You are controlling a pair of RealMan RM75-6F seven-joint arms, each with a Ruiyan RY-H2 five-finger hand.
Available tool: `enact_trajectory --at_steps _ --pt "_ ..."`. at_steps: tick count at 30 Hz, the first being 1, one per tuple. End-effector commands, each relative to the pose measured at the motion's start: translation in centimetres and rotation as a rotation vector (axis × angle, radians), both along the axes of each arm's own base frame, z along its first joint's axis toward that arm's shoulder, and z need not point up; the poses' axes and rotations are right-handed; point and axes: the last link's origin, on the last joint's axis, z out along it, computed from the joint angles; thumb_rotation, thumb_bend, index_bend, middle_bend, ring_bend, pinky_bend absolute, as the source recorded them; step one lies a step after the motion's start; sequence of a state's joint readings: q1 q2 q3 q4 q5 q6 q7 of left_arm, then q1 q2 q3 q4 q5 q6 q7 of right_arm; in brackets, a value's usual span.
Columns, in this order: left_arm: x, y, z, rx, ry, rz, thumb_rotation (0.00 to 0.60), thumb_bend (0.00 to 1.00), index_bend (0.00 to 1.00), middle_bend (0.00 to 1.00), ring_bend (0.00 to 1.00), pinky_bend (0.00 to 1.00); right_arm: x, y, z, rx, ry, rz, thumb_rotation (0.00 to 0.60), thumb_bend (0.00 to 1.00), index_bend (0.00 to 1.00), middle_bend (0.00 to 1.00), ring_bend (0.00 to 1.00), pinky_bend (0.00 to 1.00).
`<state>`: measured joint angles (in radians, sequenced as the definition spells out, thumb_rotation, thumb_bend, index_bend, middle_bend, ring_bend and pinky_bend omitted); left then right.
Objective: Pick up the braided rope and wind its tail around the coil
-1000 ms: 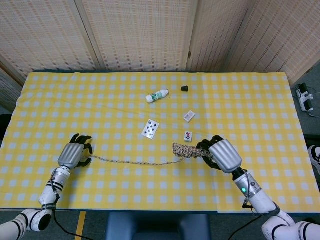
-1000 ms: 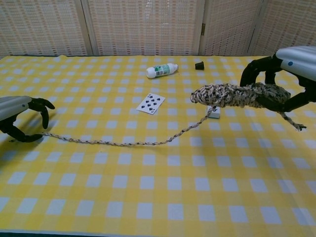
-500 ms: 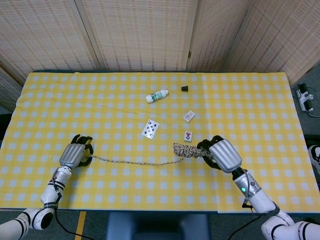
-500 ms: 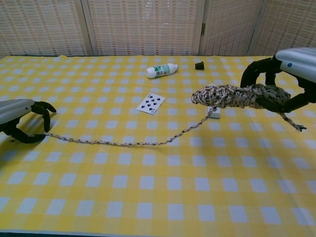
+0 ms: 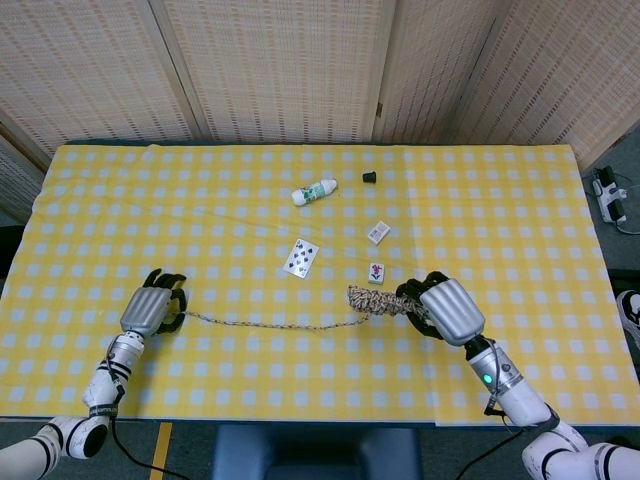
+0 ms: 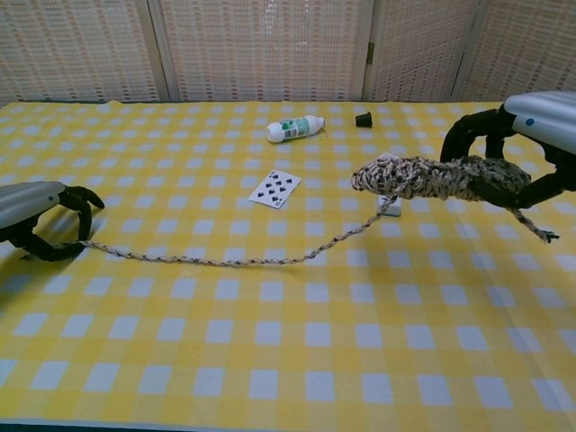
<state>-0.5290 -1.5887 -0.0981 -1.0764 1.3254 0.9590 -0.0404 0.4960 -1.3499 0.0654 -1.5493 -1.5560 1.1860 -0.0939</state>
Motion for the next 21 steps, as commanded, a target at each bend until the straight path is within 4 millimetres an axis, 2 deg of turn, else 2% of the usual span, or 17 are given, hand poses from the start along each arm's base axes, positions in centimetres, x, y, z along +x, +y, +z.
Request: enact_trajectory --at_steps 1,8,14,21 --pt "0.3 -0.1 0.3 0.013 -0.012 -0.018 0.600 0.46 0.63 0.22 0.17 0.00 0.0 0.0 0.0 -0.002 -0.010 0.002 0.600 0.69 0.59 0.54 0.58 0.35" --pt "2.4 0.0 2.4 0.041 -0.051 -0.093 0.600 0.46 0.65 0.24 0.19 0.00 0.8 0.7 0.3 0.059 -0.100 0.052 0.600 0.69 0.60 0.54 0.58 0.35" --pt "6.4 0.2 5.1 0.049 -0.115 -0.186 0.600 0.46 0.65 0.25 0.20 0.00 2.0 1.5 -0.6 0.180 -0.183 0.099 0.600 0.69 0.62 0.54 0.58 0.43" --pt "12.3 0.7 7.0 0.025 -0.199 -0.281 0.600 0.46 0.65 0.25 0.20 0.00 4.9 1.7 -2.8 0.312 -0.251 0.122 0.600 0.69 0.63 0.55 0.59 0.47"
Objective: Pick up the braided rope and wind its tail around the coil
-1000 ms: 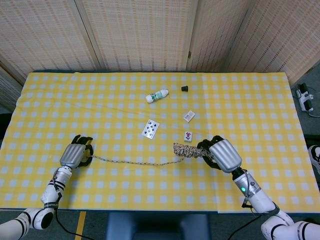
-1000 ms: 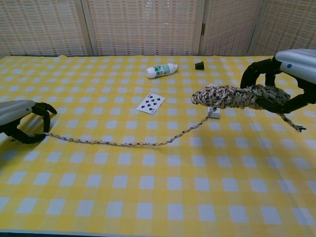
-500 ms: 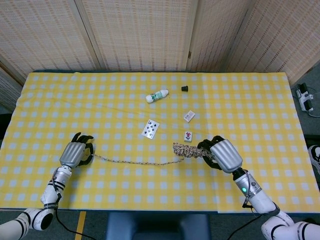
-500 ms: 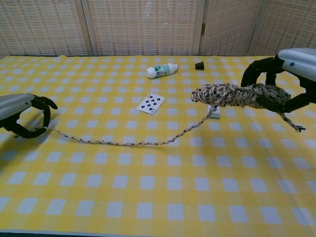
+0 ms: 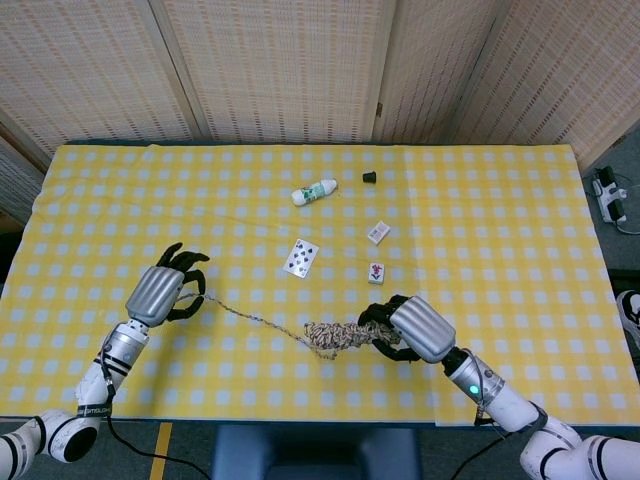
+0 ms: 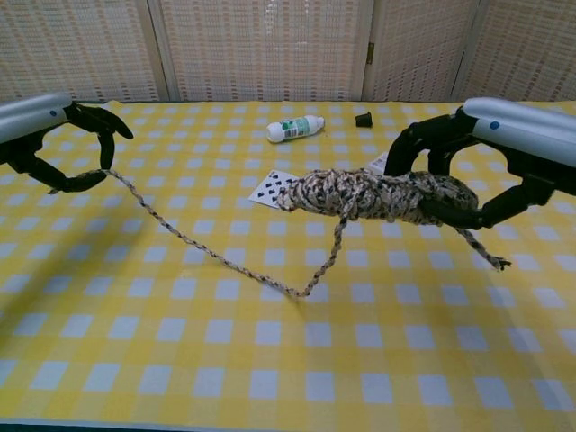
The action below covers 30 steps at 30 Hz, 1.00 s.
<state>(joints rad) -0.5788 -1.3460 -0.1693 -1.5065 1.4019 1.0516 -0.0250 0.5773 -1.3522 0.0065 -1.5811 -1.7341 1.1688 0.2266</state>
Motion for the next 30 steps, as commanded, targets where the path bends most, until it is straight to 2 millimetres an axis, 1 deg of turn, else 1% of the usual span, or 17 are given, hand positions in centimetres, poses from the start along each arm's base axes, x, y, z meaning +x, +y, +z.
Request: enact_trajectory --at_steps 1,2,5,9,11,15,18,22,26,30 --pt "3.7 0.7 1.5 0.001 -0.026 -0.075 0.600 0.46 0.65 0.25 0.20 0.00 1.5 0.2 -1.3 0.069 -0.032 -0.002 0.600 0.69 0.64 0.56 0.59 0.47" --pt "4.7 0.7 1.7 -0.001 -0.030 -0.095 0.600 0.46 0.65 0.25 0.20 0.00 2.0 0.1 -1.7 0.090 -0.043 -0.009 0.600 0.70 0.64 0.56 0.59 0.48" --pt "6.8 0.8 1.8 -0.008 -0.036 -0.136 0.600 0.46 0.65 0.25 0.20 0.00 3.0 -0.2 -2.6 0.123 -0.060 -0.030 0.600 0.70 0.65 0.57 0.60 0.49" --pt "10.0 0.4 1.7 -0.032 -0.070 -0.188 0.600 0.46 0.65 0.25 0.20 0.00 4.2 -0.7 -4.4 0.183 -0.085 -0.088 0.600 0.72 0.66 0.58 0.61 0.50" --pt "11.3 0.1 1.5 -0.044 -0.083 -0.211 0.600 0.47 0.65 0.25 0.20 0.00 4.8 -0.8 -5.3 0.212 -0.118 -0.125 0.600 0.72 0.68 0.59 0.62 0.51" --pt "12.9 -0.5 1.0 -0.060 -0.115 -0.233 0.600 0.47 0.65 0.25 0.19 0.00 5.9 -0.9 -6.8 0.265 -0.175 -0.190 0.600 0.72 0.69 0.59 0.63 0.51" --pt "13.3 -1.1 0.5 -0.082 -0.114 -0.242 0.600 0.47 0.65 0.25 0.19 0.00 6.6 -1.3 -7.9 0.287 -0.223 -0.246 0.600 0.72 0.69 0.59 0.63 0.51" --pt "13.3 -2.2 0.3 -0.099 -0.129 -0.248 0.600 0.47 0.65 0.25 0.19 0.00 7.3 -2.1 -9.2 0.274 -0.307 -0.330 0.600 0.73 0.70 0.60 0.63 0.51" --pt "12.9 -3.3 0.4 -0.120 -0.172 -0.240 0.600 0.47 0.64 0.25 0.18 0.00 8.0 -2.8 -10.6 0.238 -0.391 -0.394 0.600 0.73 0.71 0.60 0.64 0.51" --pt "11.9 -4.2 0.8 -0.121 -0.207 -0.225 0.600 0.47 0.64 0.25 0.16 0.00 8.8 -3.5 -11.6 0.178 -0.519 -0.459 0.600 0.73 0.72 0.61 0.66 0.52"
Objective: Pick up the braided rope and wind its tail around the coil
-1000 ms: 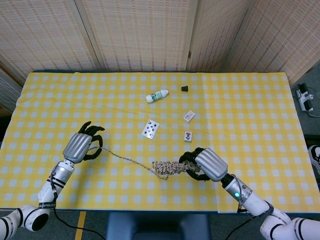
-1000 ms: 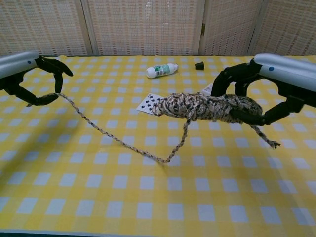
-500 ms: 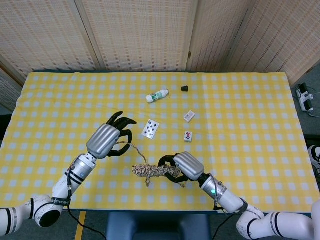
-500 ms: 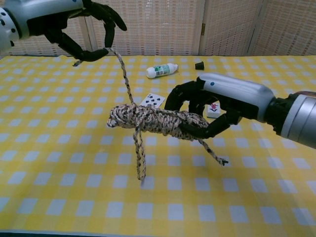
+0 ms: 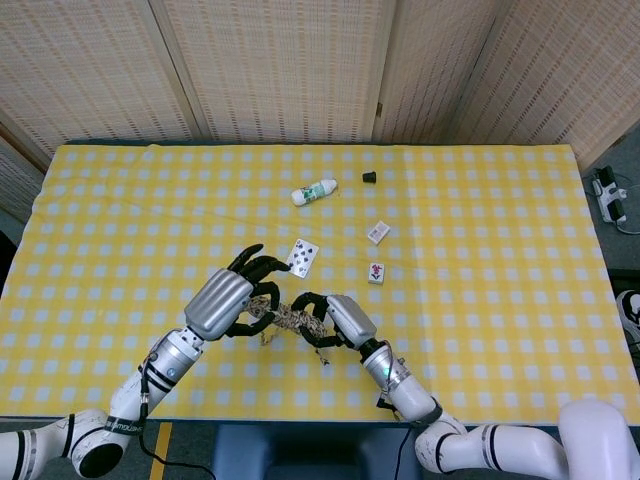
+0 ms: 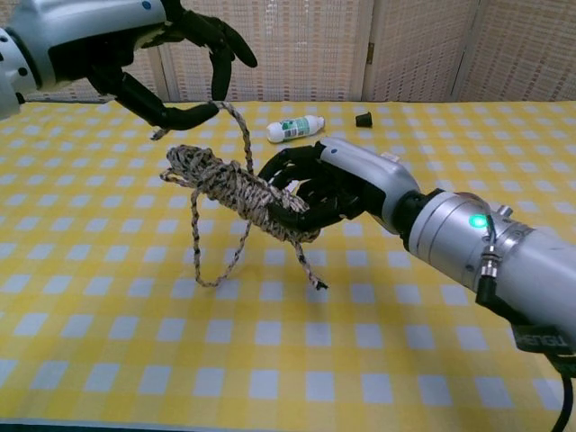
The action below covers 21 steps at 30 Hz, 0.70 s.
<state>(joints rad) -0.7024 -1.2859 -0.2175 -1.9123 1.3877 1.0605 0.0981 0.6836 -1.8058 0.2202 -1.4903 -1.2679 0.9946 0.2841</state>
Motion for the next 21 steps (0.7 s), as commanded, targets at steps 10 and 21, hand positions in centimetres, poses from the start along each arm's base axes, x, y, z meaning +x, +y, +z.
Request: enact_trajectory --at_steps 10,21 --pt "-5.4 -2.9 1.0 -0.024 -0.042 0.080 0.600 0.47 0.65 0.24 0.15 0.00 0.3 -3.0 0.2 -0.156 -0.423 -0.264 0.600 0.73 0.74 0.62 0.68 0.52" --pt "-10.8 -2.4 0.5 -0.051 -0.015 0.204 0.600 0.47 0.65 0.24 0.15 0.00 -0.9 -4.0 3.5 -0.211 -0.686 -0.301 0.600 0.74 0.77 0.63 0.70 0.52"
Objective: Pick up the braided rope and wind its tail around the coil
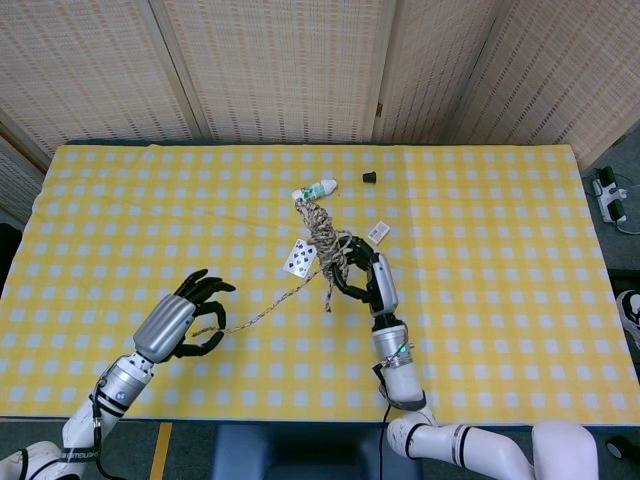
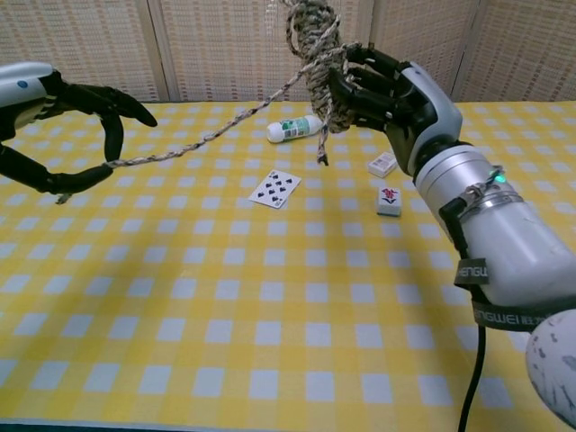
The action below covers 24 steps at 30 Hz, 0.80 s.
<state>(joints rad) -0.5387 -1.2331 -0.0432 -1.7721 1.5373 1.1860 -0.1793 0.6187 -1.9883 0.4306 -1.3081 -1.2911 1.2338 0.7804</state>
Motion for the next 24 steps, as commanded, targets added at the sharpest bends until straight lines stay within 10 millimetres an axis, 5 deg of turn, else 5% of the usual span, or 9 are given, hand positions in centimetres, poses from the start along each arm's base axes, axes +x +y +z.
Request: enact_trajectory --at_steps 1,14,24 --pt "-1.5 0.4 -0.3 -0.011 0.008 0.045 0.600 0.47 0.65 0.24 0.15 0.00 -0.5 -0.2 1.3 -0.037 -0.050 0.020 0.600 0.74 0.77 0.63 0.70 0.52" --pt "-4.4 4.0 -0.6 -0.003 0.014 0.194 0.600 0.47 0.65 0.24 0.15 0.00 -2.0 0.8 4.1 -0.030 -0.030 0.127 0.600 0.74 0.79 0.64 0.71 0.54" --pt "-3.1 5.2 -0.5 -0.010 0.043 0.150 0.600 0.47 0.65 0.24 0.15 0.00 -2.1 2.7 5.1 -0.050 0.260 0.402 0.600 0.74 0.81 0.66 0.73 0.54"
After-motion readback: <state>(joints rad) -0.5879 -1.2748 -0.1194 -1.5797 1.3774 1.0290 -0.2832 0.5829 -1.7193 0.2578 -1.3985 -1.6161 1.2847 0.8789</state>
